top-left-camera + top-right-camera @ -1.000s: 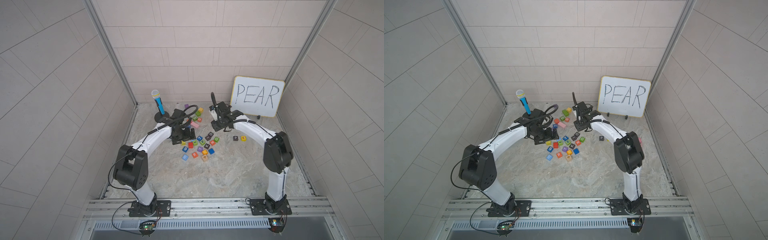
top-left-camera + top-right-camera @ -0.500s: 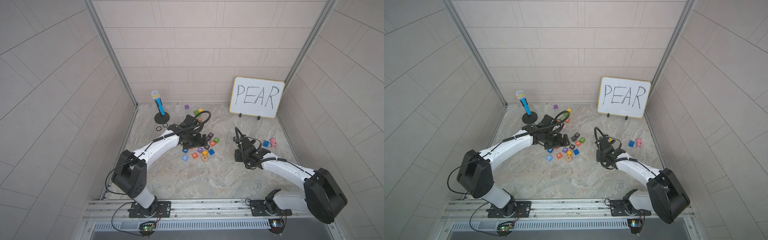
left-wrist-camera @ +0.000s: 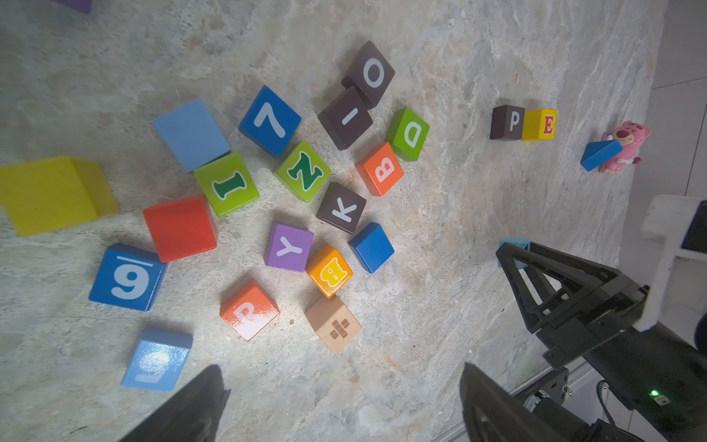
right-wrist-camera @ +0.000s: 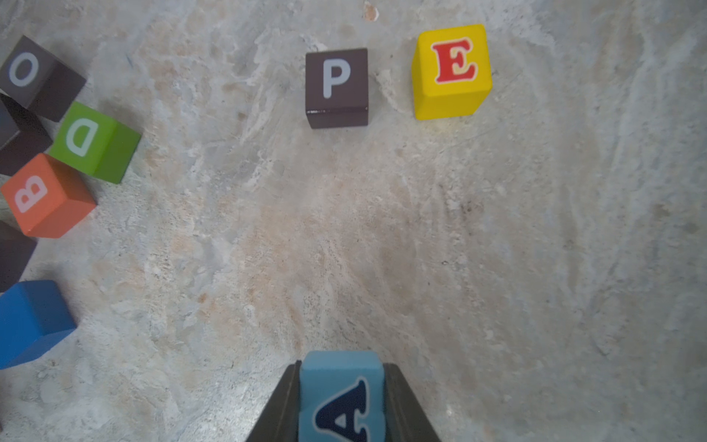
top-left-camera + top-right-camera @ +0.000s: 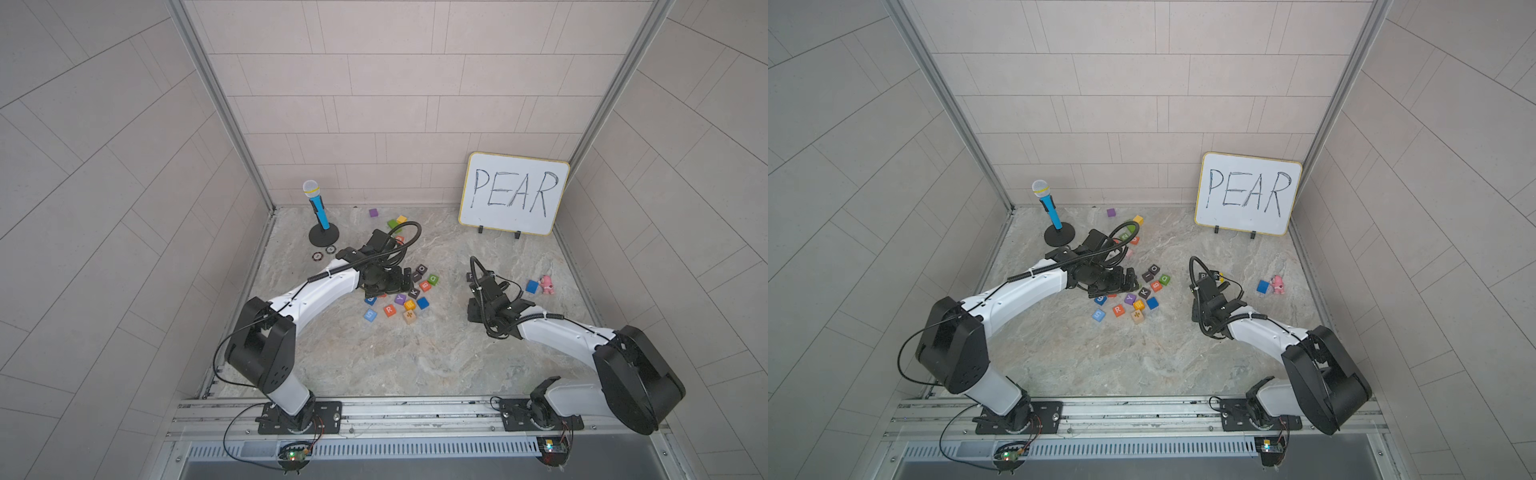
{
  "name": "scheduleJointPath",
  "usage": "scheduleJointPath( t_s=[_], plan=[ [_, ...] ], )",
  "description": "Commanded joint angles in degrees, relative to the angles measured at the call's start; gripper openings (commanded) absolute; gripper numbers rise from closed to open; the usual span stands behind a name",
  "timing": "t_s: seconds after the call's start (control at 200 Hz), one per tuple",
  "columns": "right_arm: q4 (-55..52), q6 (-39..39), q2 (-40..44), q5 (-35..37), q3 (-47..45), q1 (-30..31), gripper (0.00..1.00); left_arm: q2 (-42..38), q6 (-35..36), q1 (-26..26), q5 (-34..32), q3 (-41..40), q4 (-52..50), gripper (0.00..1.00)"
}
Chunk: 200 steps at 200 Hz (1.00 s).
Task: Spell the uppercase word “pear” with letter blocks
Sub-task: Place the letter block at the center of the board.
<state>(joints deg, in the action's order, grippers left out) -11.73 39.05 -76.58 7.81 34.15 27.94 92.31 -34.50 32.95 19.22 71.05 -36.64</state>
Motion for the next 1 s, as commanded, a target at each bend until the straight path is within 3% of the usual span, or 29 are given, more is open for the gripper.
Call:
scheduleJointPath(
  t_s=[0.0,0.355,0.63,0.996],
  plan=[
    [0.6,1.3,-0.8,0.7,0.6,-0.3,0.26,-0.2,0.5,-0.1,-1.1,-0.5,0.0,1.00],
    [1.4,0.6,-8.2,-0.2,3.9,-0.6,0.33,0.7,0.9,-0.2,0.0,-0.1,-0.1,1.00],
    [-0.6,0.9,-6.9,-3.9,4.0,-0.8,0.58,0.4,1.0,-0.5,-0.2,-0.5,0.0,1.00],
    [-0.6,1.4,-4.5,-7.8,3.2,0.0,0.57,0.4,0.6,-0.6,0.3,-1.2,1.0,1.00]
  ],
)
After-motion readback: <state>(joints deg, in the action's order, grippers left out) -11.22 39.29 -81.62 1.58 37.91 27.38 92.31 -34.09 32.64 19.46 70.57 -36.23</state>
